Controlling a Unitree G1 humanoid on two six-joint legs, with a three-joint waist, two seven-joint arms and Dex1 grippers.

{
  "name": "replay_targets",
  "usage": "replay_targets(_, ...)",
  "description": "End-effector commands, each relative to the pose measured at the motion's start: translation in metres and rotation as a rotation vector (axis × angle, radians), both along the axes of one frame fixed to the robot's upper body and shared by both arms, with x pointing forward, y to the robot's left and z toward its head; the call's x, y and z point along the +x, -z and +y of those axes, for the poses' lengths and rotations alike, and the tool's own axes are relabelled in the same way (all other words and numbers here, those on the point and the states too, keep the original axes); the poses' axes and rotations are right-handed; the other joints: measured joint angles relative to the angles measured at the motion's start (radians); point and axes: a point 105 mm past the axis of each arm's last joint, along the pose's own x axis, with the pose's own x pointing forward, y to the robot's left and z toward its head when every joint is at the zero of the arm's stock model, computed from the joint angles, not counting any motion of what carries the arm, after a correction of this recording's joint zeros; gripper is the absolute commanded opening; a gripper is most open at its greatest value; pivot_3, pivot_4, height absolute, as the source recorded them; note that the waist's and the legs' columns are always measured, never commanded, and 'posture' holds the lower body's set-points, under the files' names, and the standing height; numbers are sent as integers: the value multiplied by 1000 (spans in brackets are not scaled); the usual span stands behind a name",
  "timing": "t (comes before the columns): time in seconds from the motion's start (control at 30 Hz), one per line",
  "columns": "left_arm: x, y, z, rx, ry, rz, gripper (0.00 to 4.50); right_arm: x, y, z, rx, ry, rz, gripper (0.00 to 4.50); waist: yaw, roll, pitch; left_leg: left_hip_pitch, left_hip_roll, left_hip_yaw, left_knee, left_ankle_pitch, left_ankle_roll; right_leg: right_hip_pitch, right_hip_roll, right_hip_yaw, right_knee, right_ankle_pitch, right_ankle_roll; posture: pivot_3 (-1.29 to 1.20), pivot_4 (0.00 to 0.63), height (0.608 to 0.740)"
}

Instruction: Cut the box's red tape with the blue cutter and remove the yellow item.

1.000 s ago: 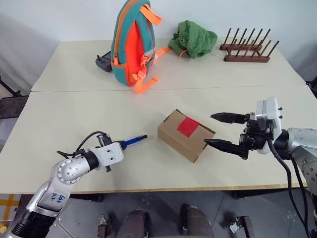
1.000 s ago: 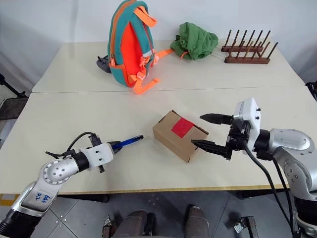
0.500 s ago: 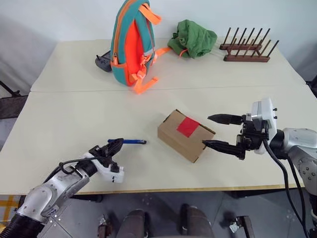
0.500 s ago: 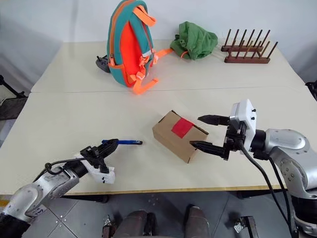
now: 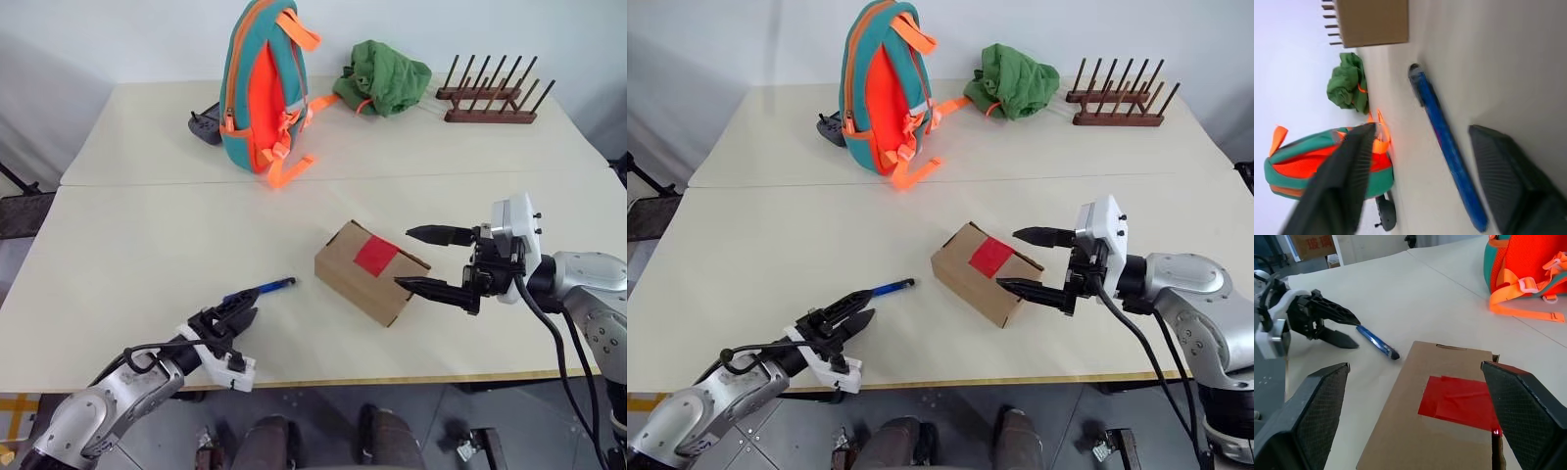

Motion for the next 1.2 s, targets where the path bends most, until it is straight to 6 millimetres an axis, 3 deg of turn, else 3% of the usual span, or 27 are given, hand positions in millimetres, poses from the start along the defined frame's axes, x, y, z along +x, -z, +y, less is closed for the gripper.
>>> replay_targets(0.03,-29,44,-11,32,86,237,4216,2,-6,-1,3,5,-32,4500,0,1,-1,1,0,2,0,-1,1,0,-1,-1,0,0,0,0,150,740)
replay_targets(0.07,-30,44,-12,21,95,248,4453,2,-6,-1,3,4,-33,4500,-1,1,-1,2,-1,3,0,-2,2,1,-4,-3,0,0,0,0,150,740)
replay_targets(0.13,-29,44,-10,-27,71,285,4453,3,-5,0,2,4,-34,4500,-2,3,-3,2,-3,6,0,-2,4,1,-8,-8,0,0,0,0,150,740)
replay_targets(0.23,-27,35,-9,-183,17,339,4453,4,-5,0,2,2,-34,4500,-3,4,-4,2,-4,7,0,-4,5,1,-12,-16,0,1,2,0,150,740)
replay_targets(0.3,-16,27,-1,-379,-113,402,4453,4,-5,0,-1,1,-34,4500,-4,5,-4,2,-4,7,0,-4,5,1,-12,-20,0,1,2,0,150,740)
replay_targets(0.37,-9,18,1,-451,-126,422,4453,4,-5,0,0,1,-34,4500,-1,4,-4,2,-4,6,0,-5,5,1,-12,-21,0,1,3,0,150,740)
replay_targets(0.53,19,-12,5,-984,-236,685,4453,5,-5,1,0,0,-36,4500,0,2,-3,0,-4,6,4,-5,5,2,-12,-22,0,2,3,0,150,740)
replay_targets(0.9,41,-39,7,-1394,-228,899,4453,-1,-10,-1,20,-5,-49,4500,-5,-3,0,-5,0,7,16,-5,4,2,-7,-21,0,2,3,0,150,740)
replay_targets(1.03,50,-24,26,-1401,-356,875,4453,-2,-11,-2,17,0,-53,4500,-4,-3,0,-5,0,7,16,-5,4,1,-7,-21,0,2,3,0,150,740)
replay_targets(1.2,44,2,31,-1362,-446,931,4453,-4,-11,-2,11,2,-57,4500,-5,-3,0,-6,0,7,16,-5,3,1,-6,-21,-1,2,3,0,150,740)
